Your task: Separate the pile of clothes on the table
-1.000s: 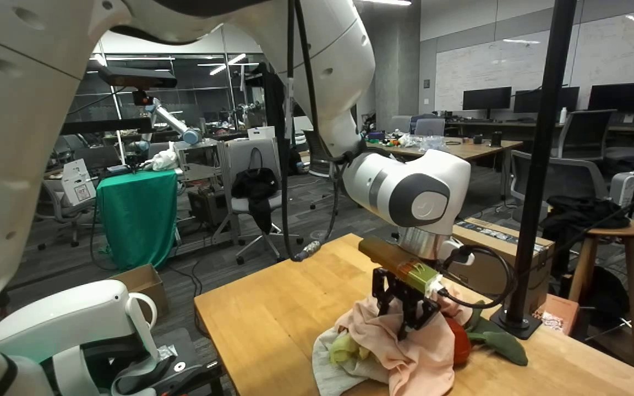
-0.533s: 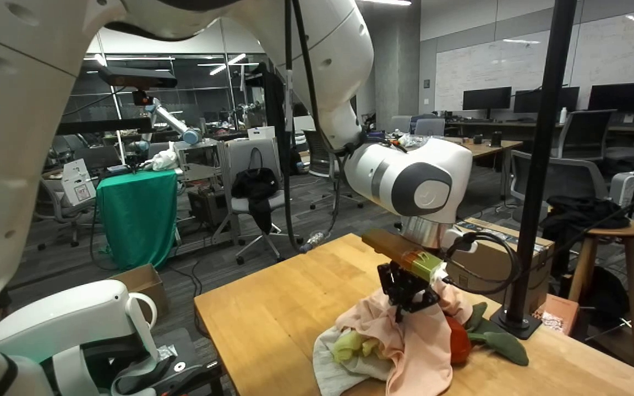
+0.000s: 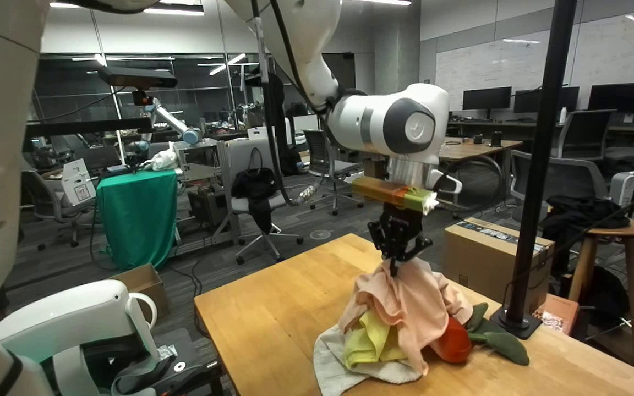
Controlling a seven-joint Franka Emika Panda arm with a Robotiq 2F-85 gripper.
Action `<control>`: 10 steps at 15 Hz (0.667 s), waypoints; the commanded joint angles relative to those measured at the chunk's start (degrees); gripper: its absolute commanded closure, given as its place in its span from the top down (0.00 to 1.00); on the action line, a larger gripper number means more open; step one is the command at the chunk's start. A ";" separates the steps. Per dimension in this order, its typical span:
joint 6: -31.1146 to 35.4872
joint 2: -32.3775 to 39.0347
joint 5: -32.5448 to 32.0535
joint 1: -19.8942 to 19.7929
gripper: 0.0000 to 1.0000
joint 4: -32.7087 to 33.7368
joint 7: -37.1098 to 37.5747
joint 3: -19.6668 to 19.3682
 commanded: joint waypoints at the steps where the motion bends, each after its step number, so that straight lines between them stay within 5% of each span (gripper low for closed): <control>1: -8.27 -3.23 -5.62 4.36 0.02 4.13 4.98 0.26; 10: -16.86 -3.07 -10.34 11.21 0.02 13.69 10.64 3.27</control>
